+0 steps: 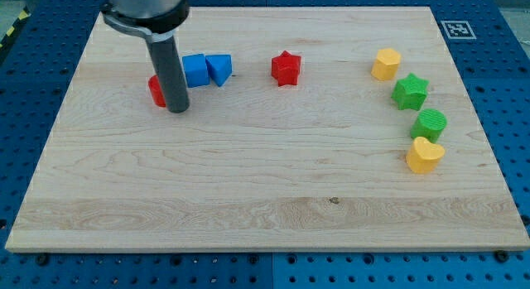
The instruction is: Slide red circle towards blue cube
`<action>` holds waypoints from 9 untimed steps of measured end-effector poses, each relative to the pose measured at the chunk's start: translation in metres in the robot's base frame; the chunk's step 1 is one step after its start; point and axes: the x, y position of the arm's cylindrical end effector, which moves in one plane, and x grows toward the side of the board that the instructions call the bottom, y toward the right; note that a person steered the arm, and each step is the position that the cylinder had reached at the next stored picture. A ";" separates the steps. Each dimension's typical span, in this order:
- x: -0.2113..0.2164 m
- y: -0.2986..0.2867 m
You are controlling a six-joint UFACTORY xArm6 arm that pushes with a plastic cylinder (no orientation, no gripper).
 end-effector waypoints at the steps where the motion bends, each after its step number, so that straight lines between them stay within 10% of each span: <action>1: 0.004 -0.014; 9: -0.026 -0.037</action>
